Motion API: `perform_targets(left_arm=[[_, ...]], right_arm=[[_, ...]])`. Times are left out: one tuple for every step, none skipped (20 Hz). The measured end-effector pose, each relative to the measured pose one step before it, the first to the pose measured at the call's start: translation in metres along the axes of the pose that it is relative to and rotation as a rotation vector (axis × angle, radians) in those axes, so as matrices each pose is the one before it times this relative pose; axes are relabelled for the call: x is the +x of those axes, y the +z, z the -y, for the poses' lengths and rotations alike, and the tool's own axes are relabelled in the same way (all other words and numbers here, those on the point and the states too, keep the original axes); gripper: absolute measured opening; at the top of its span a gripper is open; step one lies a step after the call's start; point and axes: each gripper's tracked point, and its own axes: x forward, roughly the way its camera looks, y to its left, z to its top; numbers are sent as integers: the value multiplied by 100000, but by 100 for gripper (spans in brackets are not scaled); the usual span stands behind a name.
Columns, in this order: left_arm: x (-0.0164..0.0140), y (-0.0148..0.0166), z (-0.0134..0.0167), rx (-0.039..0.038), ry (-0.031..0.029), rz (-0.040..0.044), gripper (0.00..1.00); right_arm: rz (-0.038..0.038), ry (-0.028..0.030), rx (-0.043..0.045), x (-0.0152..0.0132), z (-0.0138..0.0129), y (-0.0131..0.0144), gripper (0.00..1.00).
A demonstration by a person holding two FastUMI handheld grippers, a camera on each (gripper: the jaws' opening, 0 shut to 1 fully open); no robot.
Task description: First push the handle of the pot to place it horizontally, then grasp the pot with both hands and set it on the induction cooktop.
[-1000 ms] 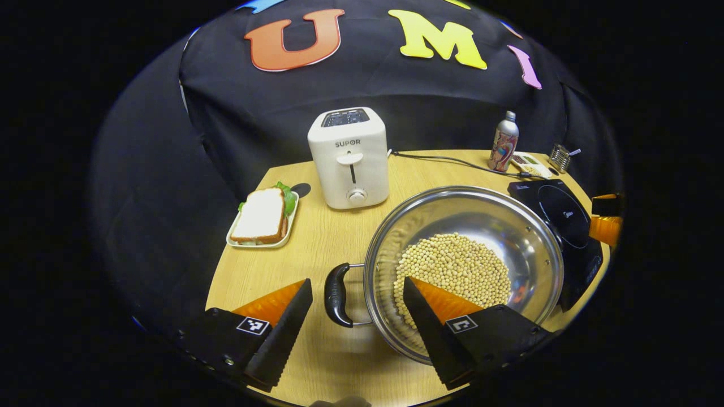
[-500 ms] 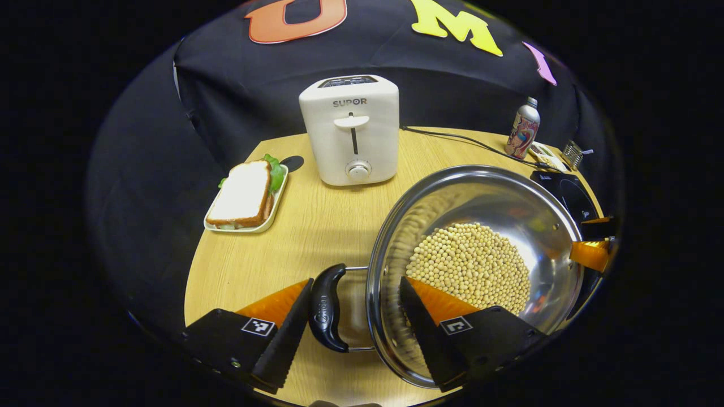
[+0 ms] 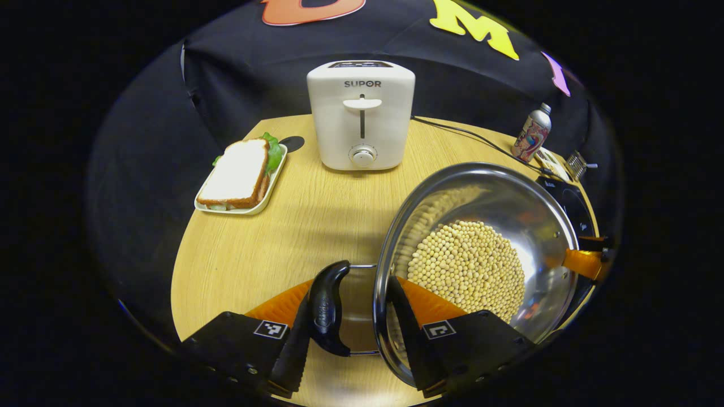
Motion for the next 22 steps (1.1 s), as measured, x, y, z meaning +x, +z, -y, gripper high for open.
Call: perform_targets(left_arm=[[-241,-11,86,-541,-951,-556,69],[-158,-81,4,855,-230,128,65],[-130,-36,19,2329,535,538,63],[-167,250,33,1482,-345,1271,63],[-295,269,-113,50,171,643,61],[-281,396,-136,1184,246,1466,70],[-390,181,-149,370,313,750,61],[-476,303,47,-283,328,620,60],[-1236,44,234,20,-218,493,51],[-623,443,257,370,-27,971,60],[-482,96,78,803,-206,667,61],[-626,296,363,543,-138,679,60],[-588,465,776,445,-152,1009,60],[-569,204,743,14,-210,622,60],[-635,123,1053,-56,-190,334,60],[-466,259,896,-188,-423,-63,60],[106,-41,477,-52,-623,278,61],[-148,106,920,-121,-671,445,61],[-22,62,940,102,-567,-36,60],[116,-55,1011,262,-649,-65,60],[-40,125,1184,221,-619,29,60],[-201,89,1164,15,-517,166,60]], right_arm=[[-464,85,410,63,73,95,63],[72,257,302,-54,-22,21,57],[223,488,198,-232,18,-160,55],[790,151,906,-382,108,25,53],[886,600,195,-553,-80,41,56],[1578,426,-135,-57,-21,260,56],[1444,59,-847,-533,170,236,53],[1123,57,-1162,-468,74,275,53],[1282,141,-1,-531,42,354,56],[924,504,529,-583,-106,315,53],[822,217,313,-547,246,244,53],[580,164,-98,-478,351,312,53],[1152,-205,-31,-433,433,192,55],[963,-232,-14,-495,422,280,53],[558,-393,-163,-531,520,182,53],[413,-311,-207,-720,670,266,56],[718,-341,-198,-585,704,163,56],[370,-387,31,-539,856,98,53],[125,-479,114,-533,930,84,53],[228,-728,-184,-415,1000,-181,55],[244,-677,-68,-452,1068,56,53],[309,-454,41,-461,1189,9,53]])
